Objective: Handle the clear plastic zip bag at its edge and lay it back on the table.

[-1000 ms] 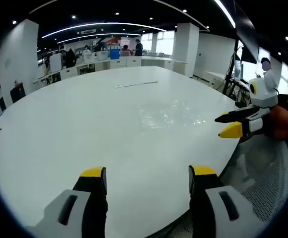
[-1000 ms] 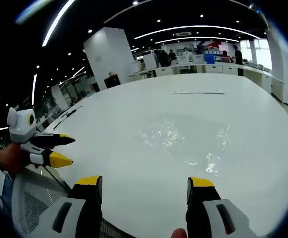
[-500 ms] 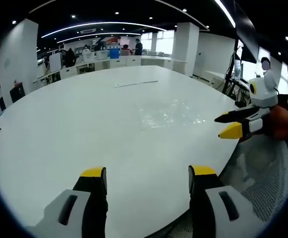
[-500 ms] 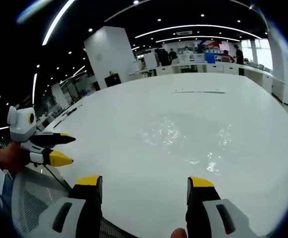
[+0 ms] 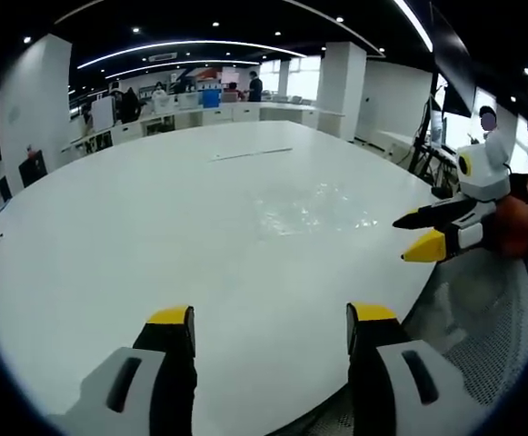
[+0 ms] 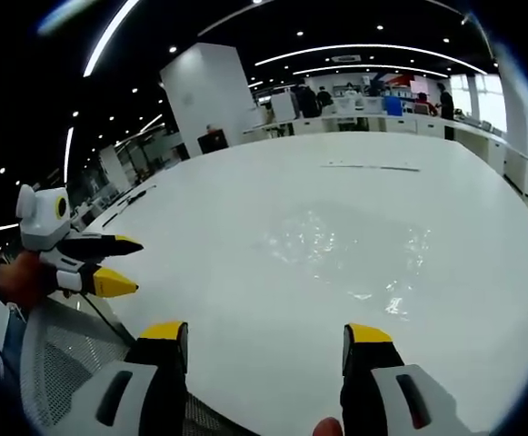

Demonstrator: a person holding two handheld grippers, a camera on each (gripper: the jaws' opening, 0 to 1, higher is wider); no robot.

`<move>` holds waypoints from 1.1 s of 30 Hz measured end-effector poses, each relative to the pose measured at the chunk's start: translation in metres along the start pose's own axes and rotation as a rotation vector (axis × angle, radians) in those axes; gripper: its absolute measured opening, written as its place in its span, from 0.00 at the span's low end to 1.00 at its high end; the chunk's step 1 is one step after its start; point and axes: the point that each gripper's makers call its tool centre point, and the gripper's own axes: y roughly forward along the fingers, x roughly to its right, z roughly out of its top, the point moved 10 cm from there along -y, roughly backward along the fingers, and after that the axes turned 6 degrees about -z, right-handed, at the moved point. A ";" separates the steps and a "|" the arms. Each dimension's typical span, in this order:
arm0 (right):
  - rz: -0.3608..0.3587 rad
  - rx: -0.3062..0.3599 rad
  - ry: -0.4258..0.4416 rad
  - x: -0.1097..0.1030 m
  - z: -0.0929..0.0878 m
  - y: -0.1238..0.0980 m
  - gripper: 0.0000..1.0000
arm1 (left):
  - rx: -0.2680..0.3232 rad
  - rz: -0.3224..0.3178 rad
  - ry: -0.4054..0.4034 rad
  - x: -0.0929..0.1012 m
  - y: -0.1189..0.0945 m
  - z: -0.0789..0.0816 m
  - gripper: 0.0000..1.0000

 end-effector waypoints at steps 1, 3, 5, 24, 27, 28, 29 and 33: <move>0.000 -0.001 -0.001 0.000 0.000 0.000 0.68 | 0.000 0.001 -0.003 -0.001 0.000 0.000 0.66; 0.001 -0.002 -0.001 0.000 0.000 0.000 0.68 | 0.000 0.001 -0.005 -0.001 0.000 0.000 0.66; 0.001 -0.003 -0.001 0.000 -0.001 0.001 0.68 | -0.002 -0.001 -0.003 0.000 0.001 0.000 0.66; 0.027 -0.035 -0.068 -0.003 0.014 0.025 0.67 | 0.005 0.006 -0.020 -0.001 -0.001 0.000 0.65; 0.027 -0.030 -0.097 -0.002 0.024 0.036 0.66 | 0.009 0.009 -0.018 -0.002 -0.001 -0.001 0.65; 0.028 -0.029 -0.111 -0.003 0.029 0.041 0.66 | 0.009 0.009 -0.017 -0.002 -0.001 -0.001 0.65; 0.029 -0.029 -0.121 -0.003 0.032 0.046 0.66 | 0.009 0.008 -0.018 -0.003 0.000 -0.002 0.65; 0.034 -0.036 -0.149 -0.002 0.044 0.069 0.66 | 0.006 -0.001 -0.025 -0.003 0.000 -0.003 0.64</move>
